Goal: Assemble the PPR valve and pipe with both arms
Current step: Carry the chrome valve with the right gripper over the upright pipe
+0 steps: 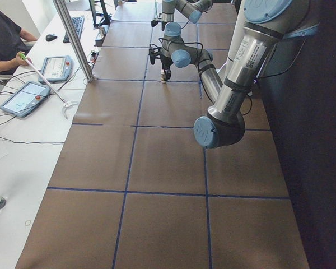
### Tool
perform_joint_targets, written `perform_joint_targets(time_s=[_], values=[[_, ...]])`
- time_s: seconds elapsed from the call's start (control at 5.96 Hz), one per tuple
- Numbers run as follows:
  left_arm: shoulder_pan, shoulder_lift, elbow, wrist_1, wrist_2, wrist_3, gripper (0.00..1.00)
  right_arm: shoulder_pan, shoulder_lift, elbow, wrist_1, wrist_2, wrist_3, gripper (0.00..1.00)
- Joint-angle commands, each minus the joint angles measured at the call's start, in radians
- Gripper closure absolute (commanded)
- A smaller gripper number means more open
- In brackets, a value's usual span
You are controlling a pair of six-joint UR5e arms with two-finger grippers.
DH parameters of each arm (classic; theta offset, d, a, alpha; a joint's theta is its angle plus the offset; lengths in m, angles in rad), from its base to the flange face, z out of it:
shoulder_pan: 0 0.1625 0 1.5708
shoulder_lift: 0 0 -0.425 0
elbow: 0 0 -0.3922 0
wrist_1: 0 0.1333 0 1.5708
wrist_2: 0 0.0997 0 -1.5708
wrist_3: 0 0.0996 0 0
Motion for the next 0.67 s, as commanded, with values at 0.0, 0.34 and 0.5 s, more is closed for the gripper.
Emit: perform_joint_targets(time_s=[0.0, 0.34, 0.5], values=[[0.004, 0.009, 0.001, 0.0, 0.0, 0.0, 0.15, -0.021, 0.184, -0.195, -0.015, -0.029, 0.095, 1.0], [0.01, 0.008, 0.01, -0.019, 0.002, -0.003, 0.13, -0.054, 0.18, -0.2, -0.029, -0.029, 0.125, 0.99], [0.01, 0.009, 0.012, -0.019, 0.002, -0.003, 0.13, -0.054, 0.169, -0.2, -0.032, -0.03, 0.126, 0.99]])
